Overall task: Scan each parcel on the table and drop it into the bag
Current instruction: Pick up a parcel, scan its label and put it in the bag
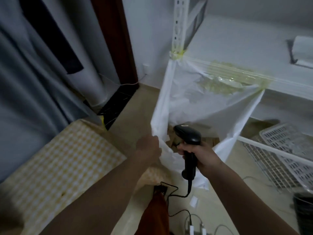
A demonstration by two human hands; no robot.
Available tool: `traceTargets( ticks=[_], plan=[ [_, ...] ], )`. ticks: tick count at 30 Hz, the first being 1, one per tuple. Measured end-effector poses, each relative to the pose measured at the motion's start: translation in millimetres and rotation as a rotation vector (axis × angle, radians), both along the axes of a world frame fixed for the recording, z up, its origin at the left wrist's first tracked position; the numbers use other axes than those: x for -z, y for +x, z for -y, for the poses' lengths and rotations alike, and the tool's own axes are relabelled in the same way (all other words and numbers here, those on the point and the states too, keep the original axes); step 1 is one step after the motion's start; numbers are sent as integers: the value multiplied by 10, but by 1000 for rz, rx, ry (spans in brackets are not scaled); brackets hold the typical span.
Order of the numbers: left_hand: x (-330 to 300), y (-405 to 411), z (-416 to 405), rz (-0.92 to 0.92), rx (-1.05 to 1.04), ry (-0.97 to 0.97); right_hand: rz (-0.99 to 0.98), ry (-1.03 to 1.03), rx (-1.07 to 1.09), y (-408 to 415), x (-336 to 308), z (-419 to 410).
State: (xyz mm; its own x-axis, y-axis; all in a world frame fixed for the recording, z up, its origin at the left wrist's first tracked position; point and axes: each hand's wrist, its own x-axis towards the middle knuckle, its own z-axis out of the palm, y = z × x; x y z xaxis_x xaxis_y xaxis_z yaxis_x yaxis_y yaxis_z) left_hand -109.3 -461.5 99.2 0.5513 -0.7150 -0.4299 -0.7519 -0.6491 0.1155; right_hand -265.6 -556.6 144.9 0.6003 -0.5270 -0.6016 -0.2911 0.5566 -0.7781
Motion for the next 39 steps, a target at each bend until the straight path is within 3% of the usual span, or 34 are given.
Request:
traceTargets(
  ticks=[7, 12, 23, 31, 39],
  plan=[
    [-247, -400, -1584, 30, -290, 87, -22, 33, -220, 112, -123, -992],
    [-398, -600, -2690, 44, -557, 146, -17, 22, -533, 331, -166, -1822],
    [-564, -1364, -5116, 21, -997, 194, -23, -338, -1123, 448, -326, -3960],
    [-482, -1872, -6813, -47, -1260, 194, 52, -619, -1361, 311, -301, -5637],
    [-197, -2150, -8044, -140, -1336, 193, -49, -695, -1434, 308, 21, -6776]
  ],
)
